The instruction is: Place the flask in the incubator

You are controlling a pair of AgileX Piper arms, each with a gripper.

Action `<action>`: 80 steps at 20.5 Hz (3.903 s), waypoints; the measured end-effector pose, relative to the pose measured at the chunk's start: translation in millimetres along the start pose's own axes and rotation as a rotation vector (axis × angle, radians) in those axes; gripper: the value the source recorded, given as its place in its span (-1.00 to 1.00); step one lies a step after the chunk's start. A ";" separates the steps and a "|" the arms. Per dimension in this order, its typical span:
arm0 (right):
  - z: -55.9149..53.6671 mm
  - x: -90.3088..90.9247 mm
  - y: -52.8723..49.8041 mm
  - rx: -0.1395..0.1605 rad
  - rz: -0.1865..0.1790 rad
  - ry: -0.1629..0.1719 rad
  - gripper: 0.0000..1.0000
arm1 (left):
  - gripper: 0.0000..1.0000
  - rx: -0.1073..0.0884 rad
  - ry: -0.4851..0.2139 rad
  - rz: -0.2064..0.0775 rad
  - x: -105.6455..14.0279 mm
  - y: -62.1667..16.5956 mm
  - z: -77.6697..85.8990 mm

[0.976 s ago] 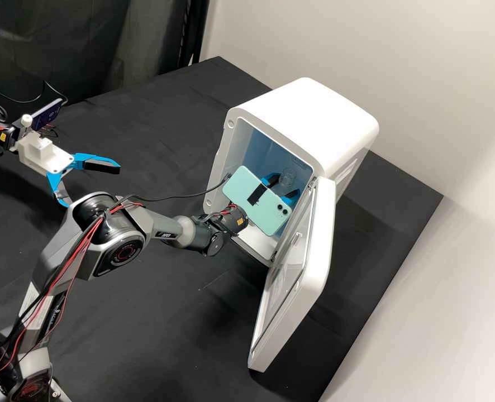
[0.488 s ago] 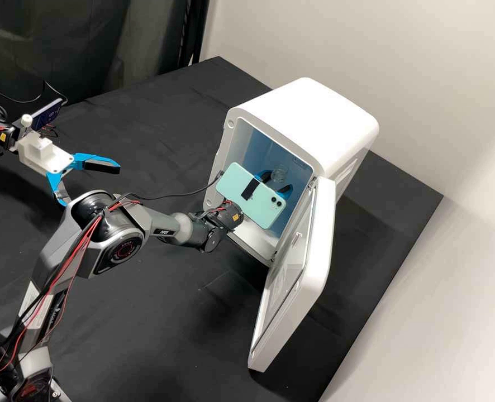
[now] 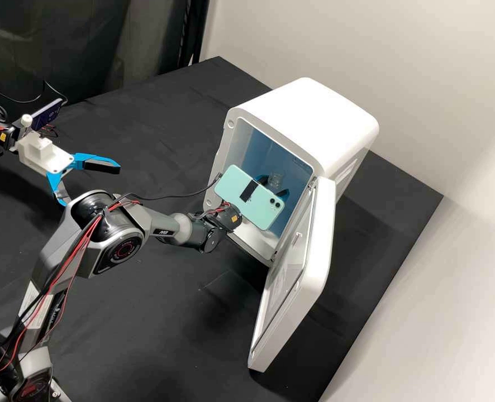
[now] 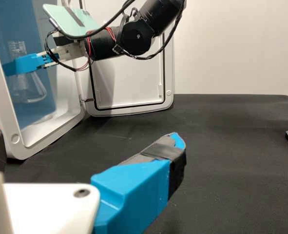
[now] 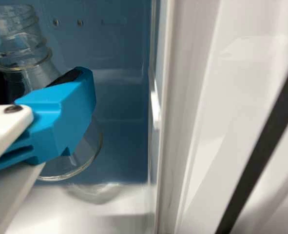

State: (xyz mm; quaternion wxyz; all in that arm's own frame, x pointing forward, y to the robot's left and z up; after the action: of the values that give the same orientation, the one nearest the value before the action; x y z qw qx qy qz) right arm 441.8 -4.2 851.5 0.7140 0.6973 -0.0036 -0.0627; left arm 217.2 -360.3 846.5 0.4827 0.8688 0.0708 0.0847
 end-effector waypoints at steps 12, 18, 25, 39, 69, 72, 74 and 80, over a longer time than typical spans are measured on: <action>3.2 -1.0 -4.7 0.000 -0.014 -0.009 -1.00 | 1.00 0.000 0.000 0.000 0.0 0.0 0.0; 1.0 -0.7 -6.7 -0.001 -0.019 -0.004 -1.00 | 1.00 0.000 0.000 0.000 0.0 0.0 0.0; 3.9 -3.4 -10.7 -0.007 -0.023 -0.004 -1.00 | 1.00 0.000 0.000 0.002 -0.1 0.4 0.1; 13.1 -16.2 -25.9 -0.003 -0.016 0.034 -1.00 | 1.00 0.000 0.000 0.002 -0.1 0.4 0.1; 11.3 -9.9 -62.1 -0.083 -0.056 0.117 -1.00 | 1.00 0.001 -0.001 0.004 -1.2 0.9 0.5; 8.1 -1.9 -69.5 -0.090 -0.089 0.104 -1.00 | 1.00 0.001 -0.001 0.004 -1.2 0.9 0.5; 7.1 1.1 -70.6 -0.090 -0.093 0.099 -1.00 | 1.00 0.001 -0.001 0.004 -1.2 0.9 0.5; 6.9 18.7 -72.2 -0.089 -0.070 0.093 -1.00 | 1.00 0.001 -0.001 0.004 -1.2 0.9 0.5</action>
State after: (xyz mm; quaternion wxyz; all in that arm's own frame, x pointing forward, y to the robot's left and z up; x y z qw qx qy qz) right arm 453.6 -14.3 778.3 0.7411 0.6667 0.0566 -0.0553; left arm 216.1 -361.4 846.9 0.4821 0.8693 0.0689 0.0852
